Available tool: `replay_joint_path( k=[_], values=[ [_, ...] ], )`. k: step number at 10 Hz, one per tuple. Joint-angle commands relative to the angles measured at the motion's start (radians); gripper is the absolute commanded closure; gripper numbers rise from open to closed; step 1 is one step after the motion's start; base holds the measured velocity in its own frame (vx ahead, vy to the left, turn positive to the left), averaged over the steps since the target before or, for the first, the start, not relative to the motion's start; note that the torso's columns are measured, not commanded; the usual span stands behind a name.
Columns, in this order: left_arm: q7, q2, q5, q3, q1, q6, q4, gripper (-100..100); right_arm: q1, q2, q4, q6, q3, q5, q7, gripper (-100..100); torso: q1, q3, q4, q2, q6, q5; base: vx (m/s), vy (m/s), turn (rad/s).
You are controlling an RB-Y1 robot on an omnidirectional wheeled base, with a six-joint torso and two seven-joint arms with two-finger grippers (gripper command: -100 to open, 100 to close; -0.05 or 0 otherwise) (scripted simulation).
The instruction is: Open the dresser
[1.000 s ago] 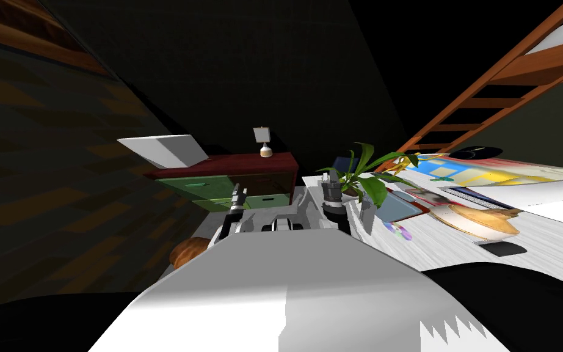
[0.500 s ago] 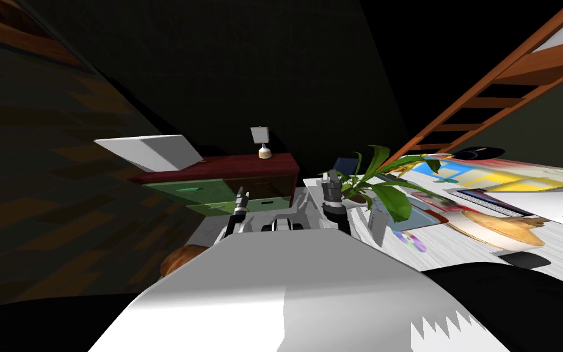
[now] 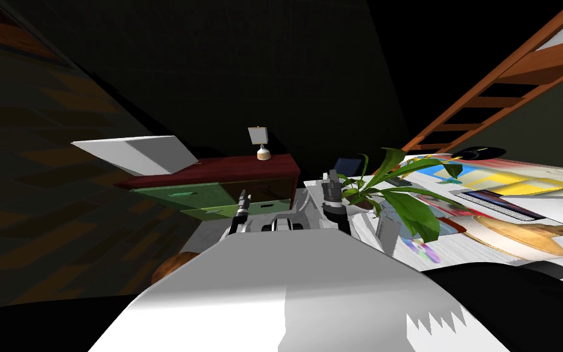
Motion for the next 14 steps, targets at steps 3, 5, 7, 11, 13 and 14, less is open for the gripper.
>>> replay_joint_path(
  k=[3, 5, 7, 11, 13, 14],
  values=[
    [0.001, -0.048, -0.002, -0.003, -0.028, -0.017, 0.098, -100, 0.000, 0.000, 0.000, 0.000, 0.000, 0.000, 0.000, 0, 0.000, 0.000, 0.000, 0.000, 0.000, 0.000, 0.075, 0.008, -0.020],
    [0.001, -0.085, -0.003, -0.005, -0.038, -0.024, 0.131, -100, 0.000, 0.000, 0.000, 0.000, 0.000, 0.000, 0.000, 0, 0.000, 0.000, 0.000, 0.000, 0.000, 0.000, 0.057, 0.008, -0.019],
    [0.001, -0.129, -0.004, -0.005, -0.044, -0.029, 0.154, -100, 0.000, 0.000, 0.000, 0.000, 0.000, 0.000, 0.000, 0, 0.000, 0.000, 0.000, 0.000, 0.000, 0.000, 0.048, 0.009, -0.011],
    [-0.001, -0.138, -0.003, -0.003, -0.050, -0.017, 0.147, -100, 0.000, 0.000, 0.000, 0.000, 0.000, 0.000, 0.000, 0, 0.000, -0.001, 0.000, -0.002, 0.000, 0.000, 0.034, 0.003, -0.002],
    [0.001, -0.137, -0.004, -0.007, -0.042, -0.009, 0.131, 100, 0.000, 0.000, 0.000, 0.000, 0.000, 0.000, 0.000, 0, 0.000, 0.001, 0.000, 0.001, 0.000, 0.000, -0.044, -0.006, 0.010],
    [0.001, -0.137, -0.004, -0.008, -0.039, -0.007, 0.126, 100, 0.000, 0.000, 0.000, 0.000, 0.000, 0.000, 0.000, 0, -0.001, 0.003, 0.001, 0.006, 0.000, 0.000, -0.148, -0.017, 0.014]
  ],
)
